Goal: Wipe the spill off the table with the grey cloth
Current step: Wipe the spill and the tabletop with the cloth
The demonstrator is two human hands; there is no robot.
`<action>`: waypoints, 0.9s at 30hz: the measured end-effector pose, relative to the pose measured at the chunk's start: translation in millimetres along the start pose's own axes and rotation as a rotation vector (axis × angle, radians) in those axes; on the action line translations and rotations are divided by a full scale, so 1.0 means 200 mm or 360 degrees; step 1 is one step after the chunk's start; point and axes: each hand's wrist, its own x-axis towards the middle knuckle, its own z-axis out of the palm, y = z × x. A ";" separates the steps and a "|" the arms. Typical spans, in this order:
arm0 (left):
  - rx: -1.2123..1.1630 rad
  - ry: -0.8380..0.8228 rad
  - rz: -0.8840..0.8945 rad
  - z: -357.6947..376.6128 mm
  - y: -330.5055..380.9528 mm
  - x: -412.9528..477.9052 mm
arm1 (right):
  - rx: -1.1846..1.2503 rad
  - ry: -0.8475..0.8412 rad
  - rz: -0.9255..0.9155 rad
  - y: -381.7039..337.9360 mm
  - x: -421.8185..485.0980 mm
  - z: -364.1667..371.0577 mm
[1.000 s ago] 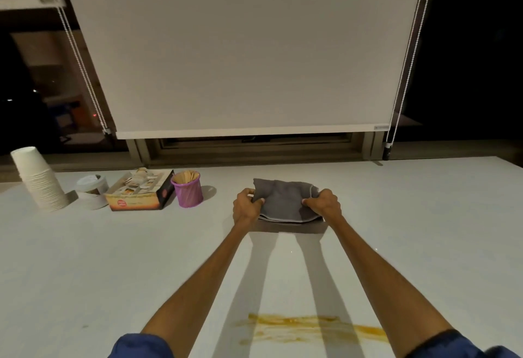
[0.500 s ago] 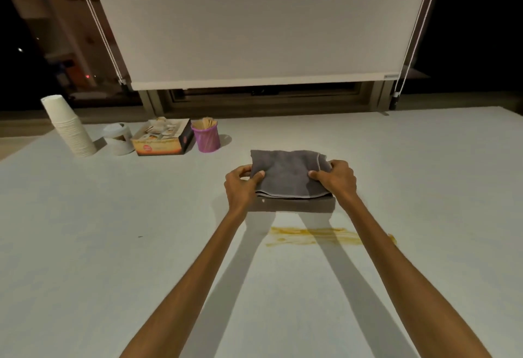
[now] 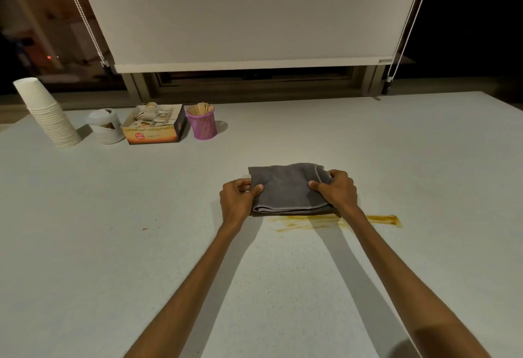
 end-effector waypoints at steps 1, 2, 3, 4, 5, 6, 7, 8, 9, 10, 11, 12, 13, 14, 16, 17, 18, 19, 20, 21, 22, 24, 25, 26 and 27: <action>0.0033 -0.0001 0.0000 -0.01 0.01 0.01 | -0.0024 0.0000 0.0001 -0.01 0.00 0.00; 0.0070 -0.0008 0.0000 -0.01 0.00 0.02 | -0.0048 -0.0002 0.0003 -0.01 0.01 0.01; 0.0128 -0.0014 -0.0001 -0.01 0.00 0.02 | -0.0074 -0.0009 0.0007 -0.01 0.01 0.01; 0.0209 -0.0024 -0.0008 -0.01 0.00 0.02 | -0.0108 -0.0018 0.0015 -0.01 0.00 0.02; 0.0311 -0.0028 0.0011 -0.02 0.00 0.02 | -0.0166 -0.0019 0.0018 0.00 0.00 0.02; 0.0418 -0.0018 0.0053 -0.02 -0.02 0.02 | -0.0258 -0.0003 0.0004 0.00 -0.02 0.03; 0.0502 0.0006 0.0120 -0.03 -0.03 0.02 | -0.0371 0.0051 -0.0039 0.00 -0.03 0.03; 0.0558 0.0038 0.0197 -0.04 -0.05 0.02 | -0.0468 0.0134 -0.0104 -0.01 -0.04 0.04; 0.0603 0.0071 0.0265 -0.06 -0.07 0.03 | -0.0522 0.0227 -0.0194 -0.02 -0.04 0.04; 0.0660 0.0099 0.0320 -0.08 -0.08 0.04 | -0.0525 0.0305 -0.0306 -0.04 -0.04 0.05; 0.0727 0.0101 0.0350 -0.10 -0.10 0.06 | -0.0495 0.0343 -0.0436 -0.07 -0.04 0.07; 0.0802 0.0067 0.0344 -0.11 -0.11 0.08 | -0.0473 0.0316 -0.0561 -0.11 -0.03 0.09; 0.0896 -0.0016 0.0322 -0.12 -0.12 0.09 | -0.0481 0.0227 -0.0665 -0.14 -0.03 0.13; 0.1031 -0.0142 0.0307 -0.13 -0.14 0.09 | -0.0521 0.0106 -0.0746 -0.16 -0.02 0.17; 0.1299 -0.0363 0.0344 -0.14 -0.19 0.07 | -0.0664 -0.0165 -0.0802 -0.18 -0.02 0.29; 0.1371 -0.0400 0.0384 -0.14 -0.21 0.06 | -0.0744 -0.0271 -0.0778 -0.17 -0.03 0.35; 0.1412 -0.0401 0.0414 -0.14 -0.22 0.05 | -0.0817 -0.0323 -0.0740 -0.16 -0.03 0.40; 0.1448 -0.0402 0.0425 -0.14 -0.22 0.05 | -0.0870 -0.0329 -0.0702 -0.16 -0.03 0.43; 0.1474 -0.0407 0.0418 -0.14 -0.22 0.05 | -0.0905 -0.0310 -0.0676 -0.15 -0.05 0.45; 0.1489 -0.0421 0.0402 -0.15 -0.22 0.04 | -0.0928 -0.0286 -0.0667 -0.14 -0.08 0.45; 0.1497 -0.0439 0.0406 -0.15 -0.22 0.03 | -0.0942 -0.0258 -0.0677 -0.12 -0.12 0.45; 0.1502 -0.0479 0.0421 -0.17 -0.23 0.00 | -0.0945 -0.0210 -0.0743 -0.06 -0.21 0.43; 0.1509 -0.0489 0.0428 -0.18 -0.23 -0.02 | -0.0948 -0.0207 -0.0763 -0.02 -0.24 0.41; 0.1514 -0.0487 0.0438 -0.19 -0.24 -0.05 | -0.0957 -0.0220 -0.0769 -0.01 -0.23 0.39; 0.1517 -0.0480 0.0449 -0.19 -0.24 -0.07 | -0.0963 -0.0245 -0.0764 0.00 -0.20 0.38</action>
